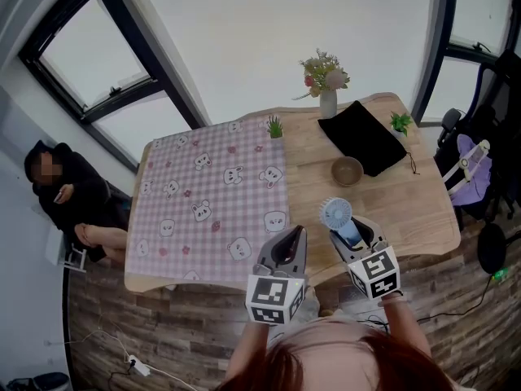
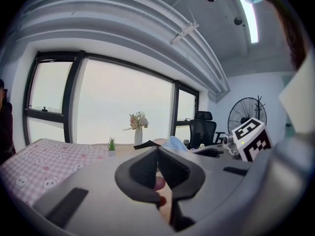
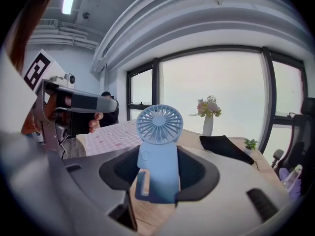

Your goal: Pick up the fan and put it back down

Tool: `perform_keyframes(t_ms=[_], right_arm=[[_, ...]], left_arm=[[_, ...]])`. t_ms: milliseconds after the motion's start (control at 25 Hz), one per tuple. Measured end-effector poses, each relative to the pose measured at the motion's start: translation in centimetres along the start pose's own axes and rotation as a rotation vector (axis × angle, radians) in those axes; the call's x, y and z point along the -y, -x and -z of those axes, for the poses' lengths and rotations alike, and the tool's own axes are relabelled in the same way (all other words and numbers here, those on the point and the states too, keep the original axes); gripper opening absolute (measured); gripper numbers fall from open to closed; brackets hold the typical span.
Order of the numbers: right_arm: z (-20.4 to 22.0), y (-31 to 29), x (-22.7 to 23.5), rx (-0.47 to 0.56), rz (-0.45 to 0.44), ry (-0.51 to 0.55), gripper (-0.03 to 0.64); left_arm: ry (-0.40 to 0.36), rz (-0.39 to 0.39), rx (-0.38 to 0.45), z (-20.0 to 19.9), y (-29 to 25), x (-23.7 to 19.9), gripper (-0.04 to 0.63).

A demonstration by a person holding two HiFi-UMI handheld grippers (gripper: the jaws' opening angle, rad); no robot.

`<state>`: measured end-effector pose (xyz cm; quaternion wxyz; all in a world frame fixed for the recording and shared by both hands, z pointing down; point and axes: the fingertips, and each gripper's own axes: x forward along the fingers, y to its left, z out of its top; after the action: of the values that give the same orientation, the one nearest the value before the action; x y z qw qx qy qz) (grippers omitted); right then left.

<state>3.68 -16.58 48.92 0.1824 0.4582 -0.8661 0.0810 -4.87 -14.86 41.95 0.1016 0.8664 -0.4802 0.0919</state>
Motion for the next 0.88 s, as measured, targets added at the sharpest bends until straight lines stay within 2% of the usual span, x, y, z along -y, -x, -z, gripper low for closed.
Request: perform_keyframes(t_ms=[880], right_arm=[[-3.5,5.5,-0.4,0.133,-0.01,-0.041,0.215]], left_arm=[[-0.011,-0.024,0.028,-0.6,2.1,2.6,0.011]])
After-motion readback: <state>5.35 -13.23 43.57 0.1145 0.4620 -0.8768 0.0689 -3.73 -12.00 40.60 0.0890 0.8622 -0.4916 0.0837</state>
